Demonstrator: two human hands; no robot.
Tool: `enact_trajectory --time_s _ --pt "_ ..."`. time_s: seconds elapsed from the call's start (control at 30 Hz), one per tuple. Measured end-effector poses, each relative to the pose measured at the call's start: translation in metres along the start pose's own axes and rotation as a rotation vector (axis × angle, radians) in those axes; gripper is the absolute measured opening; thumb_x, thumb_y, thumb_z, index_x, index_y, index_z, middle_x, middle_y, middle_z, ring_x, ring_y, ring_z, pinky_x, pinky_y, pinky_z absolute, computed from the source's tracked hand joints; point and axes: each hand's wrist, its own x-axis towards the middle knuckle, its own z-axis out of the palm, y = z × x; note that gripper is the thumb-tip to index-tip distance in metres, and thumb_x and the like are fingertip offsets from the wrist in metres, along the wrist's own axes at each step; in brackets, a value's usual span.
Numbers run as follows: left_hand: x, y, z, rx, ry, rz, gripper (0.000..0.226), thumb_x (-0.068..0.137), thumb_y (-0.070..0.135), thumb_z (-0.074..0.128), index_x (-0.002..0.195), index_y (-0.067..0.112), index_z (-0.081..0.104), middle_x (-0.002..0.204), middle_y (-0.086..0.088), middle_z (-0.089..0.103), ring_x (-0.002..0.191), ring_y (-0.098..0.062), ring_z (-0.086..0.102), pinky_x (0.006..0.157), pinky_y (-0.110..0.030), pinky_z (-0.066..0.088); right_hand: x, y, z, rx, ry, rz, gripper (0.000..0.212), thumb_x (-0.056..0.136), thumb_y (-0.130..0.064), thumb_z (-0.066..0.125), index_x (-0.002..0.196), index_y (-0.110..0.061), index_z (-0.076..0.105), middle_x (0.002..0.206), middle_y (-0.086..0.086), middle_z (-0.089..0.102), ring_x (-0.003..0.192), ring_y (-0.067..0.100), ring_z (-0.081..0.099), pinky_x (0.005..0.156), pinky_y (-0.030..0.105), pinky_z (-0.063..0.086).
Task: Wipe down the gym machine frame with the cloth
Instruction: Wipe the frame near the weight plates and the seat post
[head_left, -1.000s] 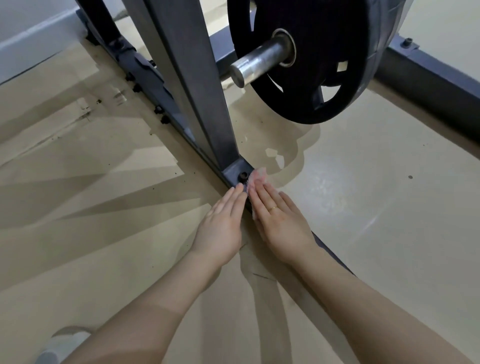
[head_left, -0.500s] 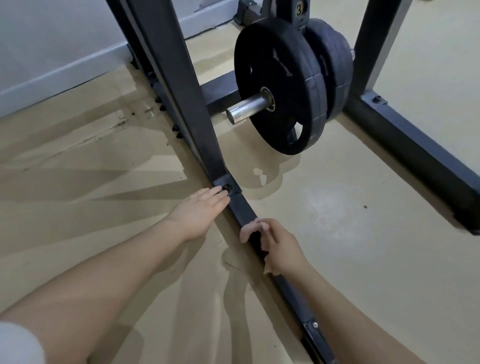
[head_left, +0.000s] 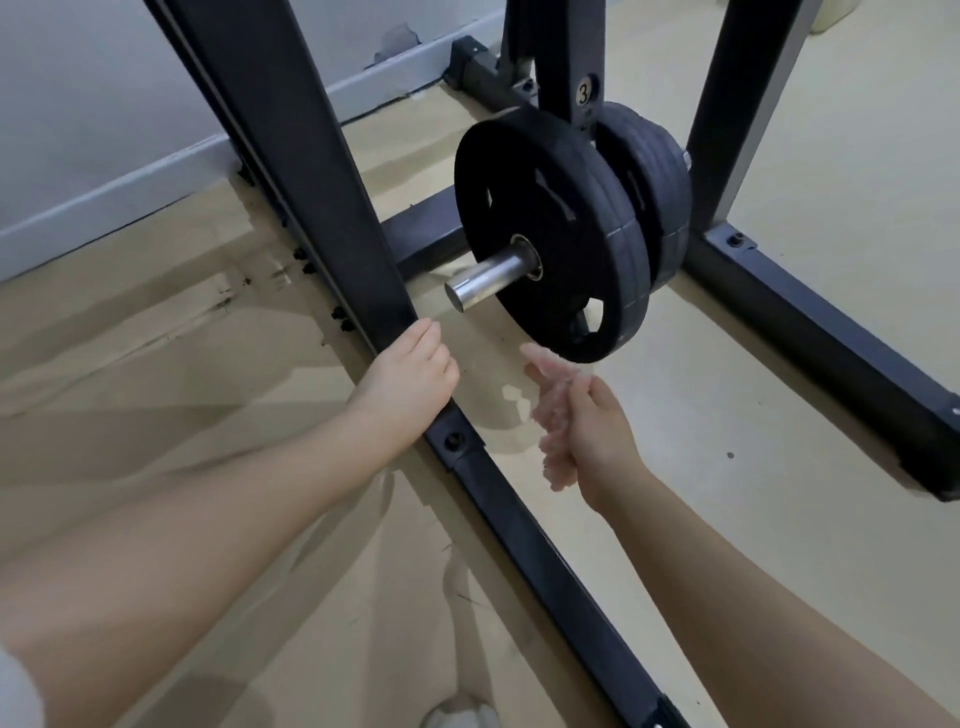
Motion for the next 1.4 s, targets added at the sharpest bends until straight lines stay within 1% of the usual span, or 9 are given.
enact_trajectory --time_s 0.1,0.33,0.47,0.6,0.83,0.97,1.13,1.3,1.4 --pt "-0.003 -0.004 0.017 -0.018 0.049 -0.022 0.036 0.098 0.007 0.038 0.133 0.006 0.045 0.144 -0.018 0.038 0.140 -0.037 0.021 0.112 -0.046 -0.010 0.028 -0.009 0.032 0.069 0.025 0.000 0.044 0.104 -0.041 0.022 0.115 -0.029 0.063 0.111 0.011 0.063 0.052 0.015 0.043 0.044 0.027 0.036" --pt "0.004 -0.006 0.024 -0.066 0.300 -0.065 0.026 0.069 0.015 0.075 0.096 0.014 0.075 0.098 -0.004 0.071 0.098 -0.022 0.065 0.106 -0.035 0.039 0.068 -0.045 0.071 0.005 0.127 -0.440 0.028 0.103 -0.027 0.029 0.109 -0.019 0.055 0.093 -0.002 0.063 0.070 0.007 0.059 0.054 0.020 0.049" --pt "0.003 -0.005 0.024 -0.100 0.390 -0.114 0.026 0.078 -0.004 0.052 0.086 0.007 0.074 0.089 -0.009 0.068 0.091 -0.026 0.065 0.104 -0.037 0.041 0.123 -0.052 0.062 -0.827 -0.014 -1.084 0.040 0.098 -0.010 0.038 0.137 -0.011 0.044 0.131 0.010 0.053 0.121 0.024 0.050 0.103 0.034 0.039" --pt "0.002 -0.003 0.018 -0.127 0.388 -0.152 0.029 0.082 -0.005 0.049 0.086 0.009 0.074 0.089 -0.006 0.068 0.091 -0.023 0.066 0.102 -0.034 0.043 0.165 -0.029 0.058 -1.632 -0.219 -1.010 0.054 0.101 -0.039 0.027 0.148 -0.011 0.023 0.152 0.008 0.029 0.141 0.023 0.021 0.115 0.036 0.007" --pt "0.021 0.001 -0.024 -0.175 0.077 -0.289 0.017 0.069 -0.002 0.060 0.070 0.013 0.069 0.071 -0.002 0.058 0.077 -0.025 0.058 0.093 -0.034 0.046 0.183 -0.054 0.057 -1.586 -0.139 -0.799 0.046 0.101 -0.036 0.023 0.123 -0.008 0.051 0.129 0.013 0.052 0.129 0.026 0.034 0.116 0.037 0.010" --pt "0.028 0.002 -0.038 -0.199 -0.107 -0.330 0.012 0.069 0.007 0.063 0.071 0.018 0.069 0.069 0.002 0.055 0.074 -0.021 0.055 0.088 -0.032 0.044 0.164 -0.030 0.054 -1.570 -0.357 -1.073 0.044 0.095 -0.028 0.033 0.135 -0.011 0.040 0.134 0.007 0.045 0.130 0.026 0.032 0.118 0.040 0.002" --pt "0.026 0.009 -0.040 -0.269 -0.153 -0.364 0.014 0.069 0.010 0.062 0.075 0.020 0.070 0.077 0.003 0.060 0.085 -0.021 0.059 0.099 -0.033 0.042 0.194 -0.045 0.054 -1.417 -0.073 -0.835 0.037 0.098 -0.026 0.031 0.126 -0.012 0.052 0.131 0.009 0.053 0.132 0.024 0.033 0.116 0.032 0.001" --pt "0.030 0.010 -0.040 -0.344 -0.107 -0.444 0.010 0.063 0.012 0.071 0.071 0.017 0.071 0.072 0.000 0.060 0.078 -0.023 0.061 0.096 -0.033 0.046 0.177 -0.016 0.050 -1.375 -0.275 -1.127 0.047 0.092 -0.009 0.036 0.138 -0.012 0.036 0.141 0.007 0.040 0.138 0.026 0.023 0.117 0.036 -0.008" --pt "0.033 0.017 -0.035 -0.413 -0.021 -0.474 0.018 0.069 0.004 0.061 0.079 0.014 0.072 0.075 0.000 0.060 0.076 -0.022 0.059 0.096 -0.034 0.046 0.194 -0.024 0.039 -1.199 -0.063 -0.908 0.051 0.095 -0.001 0.032 0.145 -0.015 0.034 0.155 0.006 0.027 0.144 0.023 0.014 0.114 0.026 -0.001"
